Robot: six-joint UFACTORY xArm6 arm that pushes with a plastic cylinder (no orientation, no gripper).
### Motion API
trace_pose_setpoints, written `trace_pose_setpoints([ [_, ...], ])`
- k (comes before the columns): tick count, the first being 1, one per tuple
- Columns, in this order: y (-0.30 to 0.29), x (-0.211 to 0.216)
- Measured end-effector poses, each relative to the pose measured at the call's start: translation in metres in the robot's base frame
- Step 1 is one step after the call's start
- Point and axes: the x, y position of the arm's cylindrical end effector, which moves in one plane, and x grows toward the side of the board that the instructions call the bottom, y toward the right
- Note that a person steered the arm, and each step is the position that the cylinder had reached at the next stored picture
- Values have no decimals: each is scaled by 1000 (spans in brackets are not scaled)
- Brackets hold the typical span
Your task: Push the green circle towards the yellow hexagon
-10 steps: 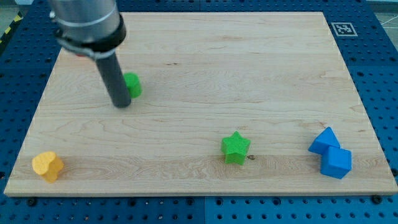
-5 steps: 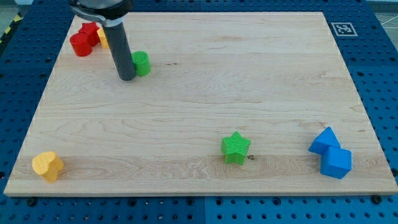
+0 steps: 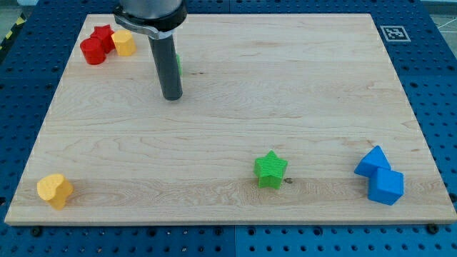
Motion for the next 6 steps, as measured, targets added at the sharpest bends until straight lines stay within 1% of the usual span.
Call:
trace_pose_setpoints([
  [1, 4, -5],
  [2, 14, -43],
  [4, 22, -51],
  [6, 4, -86],
])
